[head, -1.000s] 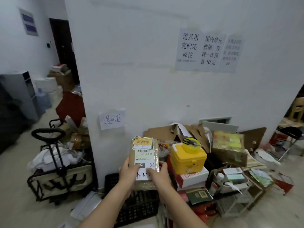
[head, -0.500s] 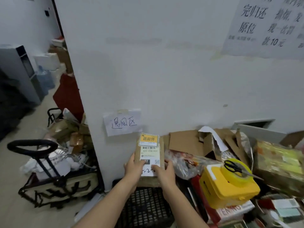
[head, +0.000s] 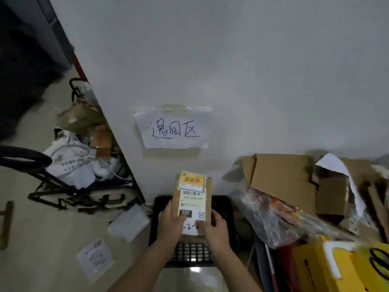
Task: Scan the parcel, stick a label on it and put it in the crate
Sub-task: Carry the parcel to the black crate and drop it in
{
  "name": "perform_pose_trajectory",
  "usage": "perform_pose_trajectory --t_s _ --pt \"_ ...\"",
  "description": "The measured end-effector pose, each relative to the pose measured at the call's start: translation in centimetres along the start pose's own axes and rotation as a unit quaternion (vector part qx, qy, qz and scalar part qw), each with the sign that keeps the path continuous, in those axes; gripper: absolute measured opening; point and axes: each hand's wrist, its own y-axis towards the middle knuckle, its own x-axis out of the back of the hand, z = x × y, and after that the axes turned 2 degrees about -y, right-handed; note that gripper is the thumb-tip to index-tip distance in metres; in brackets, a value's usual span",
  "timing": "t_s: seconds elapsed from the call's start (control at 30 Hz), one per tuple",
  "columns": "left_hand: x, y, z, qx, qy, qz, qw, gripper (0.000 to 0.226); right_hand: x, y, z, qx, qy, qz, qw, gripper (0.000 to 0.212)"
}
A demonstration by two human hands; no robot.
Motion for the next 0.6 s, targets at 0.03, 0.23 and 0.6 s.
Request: perform_pose_trajectory --t_s 0.03,0.23,0.6 --pt "0.0 0.7 0.9 0.014 -0.003 -0.006 1.0 0.032 -0.4 0.6 -0.7 -0.012 0.002 0.007 1.0 0.07" --pt "0.7 6.3 8.1 0.077 -0.015 -0.029 0.997 0.035 -2.3 4.3 -5.6 -0.066 -0.006 0.039 0.997 0.039" --pt "1.2 13.8 21.8 0.139 -0.025 -0.035 0.989 0.048 -6.6 12.8 -16.8 -0.073 -0.057 0.085 0.992 0.048"
